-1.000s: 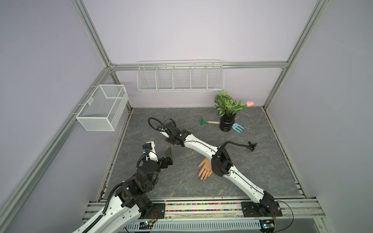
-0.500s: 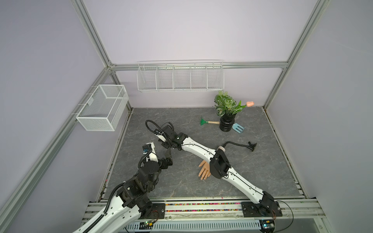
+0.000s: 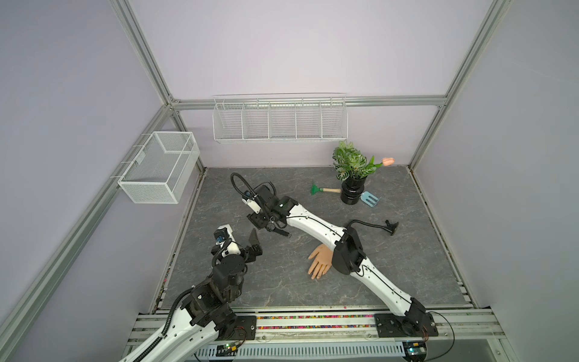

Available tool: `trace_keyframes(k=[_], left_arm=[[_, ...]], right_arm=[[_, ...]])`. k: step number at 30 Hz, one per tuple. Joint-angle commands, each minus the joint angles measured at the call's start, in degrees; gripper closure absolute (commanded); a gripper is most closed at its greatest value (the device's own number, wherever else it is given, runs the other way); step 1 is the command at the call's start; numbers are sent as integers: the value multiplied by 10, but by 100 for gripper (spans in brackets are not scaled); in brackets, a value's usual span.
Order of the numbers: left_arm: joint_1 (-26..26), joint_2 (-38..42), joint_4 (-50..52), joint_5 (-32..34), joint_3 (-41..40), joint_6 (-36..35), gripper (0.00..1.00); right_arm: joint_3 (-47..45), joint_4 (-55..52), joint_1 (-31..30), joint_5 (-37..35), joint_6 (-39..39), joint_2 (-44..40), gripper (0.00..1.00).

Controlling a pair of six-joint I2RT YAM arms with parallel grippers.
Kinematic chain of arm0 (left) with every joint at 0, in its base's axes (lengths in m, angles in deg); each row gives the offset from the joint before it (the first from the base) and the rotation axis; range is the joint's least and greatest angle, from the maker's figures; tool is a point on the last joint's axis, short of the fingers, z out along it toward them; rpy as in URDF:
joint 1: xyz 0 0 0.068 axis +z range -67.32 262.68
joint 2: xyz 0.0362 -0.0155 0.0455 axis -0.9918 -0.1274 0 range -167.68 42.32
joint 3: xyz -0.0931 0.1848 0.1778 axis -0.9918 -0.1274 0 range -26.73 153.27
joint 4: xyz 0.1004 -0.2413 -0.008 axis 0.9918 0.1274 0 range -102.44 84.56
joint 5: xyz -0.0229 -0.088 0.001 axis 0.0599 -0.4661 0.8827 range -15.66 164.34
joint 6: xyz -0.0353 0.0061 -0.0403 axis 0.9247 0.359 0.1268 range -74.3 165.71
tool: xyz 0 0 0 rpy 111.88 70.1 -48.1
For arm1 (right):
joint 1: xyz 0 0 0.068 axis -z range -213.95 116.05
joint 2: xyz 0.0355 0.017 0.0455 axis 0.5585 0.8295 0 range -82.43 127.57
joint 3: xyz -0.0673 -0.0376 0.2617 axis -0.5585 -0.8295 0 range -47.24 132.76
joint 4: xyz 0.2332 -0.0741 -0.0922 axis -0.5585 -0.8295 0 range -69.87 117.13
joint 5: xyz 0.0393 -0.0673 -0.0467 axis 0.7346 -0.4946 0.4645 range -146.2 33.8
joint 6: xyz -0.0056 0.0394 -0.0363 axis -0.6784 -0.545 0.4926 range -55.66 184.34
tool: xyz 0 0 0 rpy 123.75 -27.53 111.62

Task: Take off the watch
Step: Reset both arms

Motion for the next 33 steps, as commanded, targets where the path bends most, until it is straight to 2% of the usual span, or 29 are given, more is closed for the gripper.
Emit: trace_keyframes(k=[1,2,3,4,6,8,10,13,15,17,21,25,29,31,33], left_arm=[[28,-39,-134,109,-15,-108,0],[55,-60,-165,98,-16,-133,0],[94,-84,-176,77,-13,-130,0],[128,-106,-177,52,-8,-110,0],[197,-161,-208,-13,-7,-104,0],[234,-217,-277,-25,-21,-130,0],[254,-257,-347,-32,-37,-163,0],[290,-297,-408,-75,-51,-189,0],[324,-313,-423,-151,-57,-192,0],[354,-328,-460,-211,-72,-187,0],[399,-400,-499,-275,-58,-186,0],[425,-486,-551,-311,-43,-189,0],[438,-527,-559,-335,-24,-194,0],[445,-550,-578,-350,-22,-192,0],[467,-581,-581,-387,-10,-183,0]], right_arm=[[-198,98,11,-9,-11,-165,31],[-304,176,13,-13,-11,-231,25],[-407,240,17,-24,-14,-294,15],[-478,288,21,-37,-16,-344,11],[-620,345,27,-88,-12,-454,8],[-727,375,31,-165,-7,-546,6],[-833,402,41,-236,-6,-638,0],[-987,421,96,-336,-49,-776,6],[-1065,427,158,-383,-82,-849,11],[-1119,439,214,-401,-92,-895,11],[-1194,506,327,-403,-83,-900,11],[-1234,625,395,-364,-41,-818,11],[-1229,711,451,-316,-39,-739,11],[-1255,833,468,-271,-24,-710,11],[-1258,881,482,-247,-6,-682,11]])
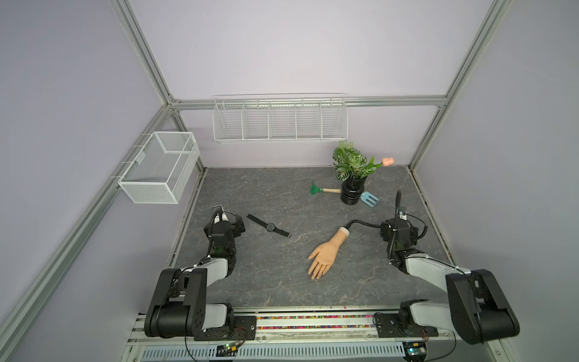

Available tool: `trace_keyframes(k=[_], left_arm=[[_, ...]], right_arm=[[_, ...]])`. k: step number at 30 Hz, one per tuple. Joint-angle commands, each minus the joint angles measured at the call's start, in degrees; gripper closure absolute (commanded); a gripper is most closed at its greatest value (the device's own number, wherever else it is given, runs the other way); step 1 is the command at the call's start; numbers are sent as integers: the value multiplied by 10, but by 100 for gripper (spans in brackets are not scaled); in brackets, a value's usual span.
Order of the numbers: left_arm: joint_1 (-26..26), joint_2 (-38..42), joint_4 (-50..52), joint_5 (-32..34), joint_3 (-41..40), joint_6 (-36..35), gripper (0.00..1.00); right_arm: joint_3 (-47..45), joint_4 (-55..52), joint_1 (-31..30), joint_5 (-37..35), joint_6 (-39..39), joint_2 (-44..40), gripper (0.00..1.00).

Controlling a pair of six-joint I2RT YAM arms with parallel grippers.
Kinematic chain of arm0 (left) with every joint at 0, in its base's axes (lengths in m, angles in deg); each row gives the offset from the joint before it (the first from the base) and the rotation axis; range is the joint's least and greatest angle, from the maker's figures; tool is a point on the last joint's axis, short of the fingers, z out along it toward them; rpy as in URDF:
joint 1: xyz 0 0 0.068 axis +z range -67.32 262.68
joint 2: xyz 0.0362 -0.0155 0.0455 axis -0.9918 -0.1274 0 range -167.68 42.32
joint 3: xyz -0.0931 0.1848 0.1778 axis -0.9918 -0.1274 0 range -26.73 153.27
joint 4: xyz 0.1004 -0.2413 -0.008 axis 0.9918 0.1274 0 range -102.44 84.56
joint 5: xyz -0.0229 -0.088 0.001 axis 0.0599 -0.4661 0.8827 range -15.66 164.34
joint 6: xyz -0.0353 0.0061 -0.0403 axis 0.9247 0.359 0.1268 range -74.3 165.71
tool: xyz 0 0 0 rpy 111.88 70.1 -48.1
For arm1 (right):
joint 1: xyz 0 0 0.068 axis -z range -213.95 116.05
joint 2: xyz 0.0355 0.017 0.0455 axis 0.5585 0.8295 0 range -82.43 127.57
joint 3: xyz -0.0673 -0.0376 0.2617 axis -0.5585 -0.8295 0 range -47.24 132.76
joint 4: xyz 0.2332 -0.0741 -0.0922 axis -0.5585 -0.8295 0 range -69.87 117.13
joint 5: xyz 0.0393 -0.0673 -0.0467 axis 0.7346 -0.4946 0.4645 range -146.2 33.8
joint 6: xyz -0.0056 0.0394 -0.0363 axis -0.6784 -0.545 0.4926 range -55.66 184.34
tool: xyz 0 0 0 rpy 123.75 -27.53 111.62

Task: Take off the watch
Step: Reset both arms

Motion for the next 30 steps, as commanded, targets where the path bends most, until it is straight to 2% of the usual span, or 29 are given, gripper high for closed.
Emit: trace_keyframes(k=[1,2,3,4,6,30], left_arm=[[31,-48,-41,-75,28,6,0],[40,-65,-57,-99,31,-1,0],[44,-72,-71,-131,27,-14,0],[44,-72,-60,-142,33,-19,0],[44,-61,-14,-145,47,-21,0],[43,-64,-23,-145,46,-23,1]], right_arm=[[-22,198,27,81,22,55,11],[-23,241,35,112,34,80,11],[-6,195,35,156,42,78,11],[10,162,48,192,39,83,11],[0,199,71,228,25,105,11],[-2,202,64,233,34,106,11]])
